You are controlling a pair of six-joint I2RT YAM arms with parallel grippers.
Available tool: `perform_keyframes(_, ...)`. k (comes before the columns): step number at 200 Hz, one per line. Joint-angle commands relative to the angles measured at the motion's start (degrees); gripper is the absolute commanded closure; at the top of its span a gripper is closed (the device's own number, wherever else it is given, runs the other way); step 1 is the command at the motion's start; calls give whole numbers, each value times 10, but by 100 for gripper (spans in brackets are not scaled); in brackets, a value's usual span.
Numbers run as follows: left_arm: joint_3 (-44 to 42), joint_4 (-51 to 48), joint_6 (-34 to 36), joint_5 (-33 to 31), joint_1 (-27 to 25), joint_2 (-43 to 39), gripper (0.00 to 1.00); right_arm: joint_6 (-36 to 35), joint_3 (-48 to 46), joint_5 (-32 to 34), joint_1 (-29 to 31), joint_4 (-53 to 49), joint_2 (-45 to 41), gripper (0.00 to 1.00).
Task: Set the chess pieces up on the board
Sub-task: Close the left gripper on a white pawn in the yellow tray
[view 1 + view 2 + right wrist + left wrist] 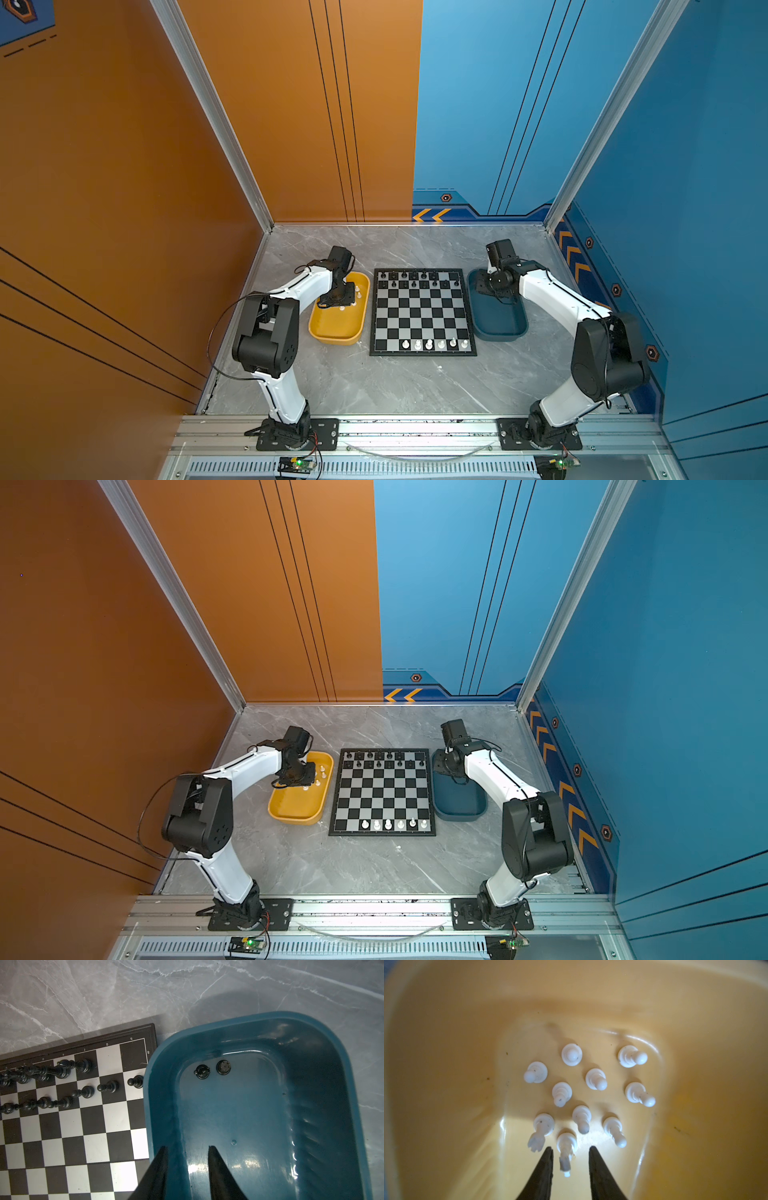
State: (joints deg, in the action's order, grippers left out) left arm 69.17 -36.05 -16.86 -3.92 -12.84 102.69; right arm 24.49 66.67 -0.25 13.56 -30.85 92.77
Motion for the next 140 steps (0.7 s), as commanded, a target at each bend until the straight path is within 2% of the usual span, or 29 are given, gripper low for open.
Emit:
perform_keyframes(1,18,-13,-6,9,-5,11,70,6,-3,-6,5,1,5,65)
perform_keyframes(71,20,-15,-9,10,-6,22,82,7,-4,-10,4,3,10,65)
perform_keyframes(96,24,-19,-9,10,-7,29,89,7,-4,-10,4,2,12,65)
perform_keyframes(121,28,-26,-9,9,-9,29,100,7,-4,-10,5,2,9,65)
perform_keyframes(140,32,-36,-6,2,-12,22,100,6,-4,-10,5,1,9,65)
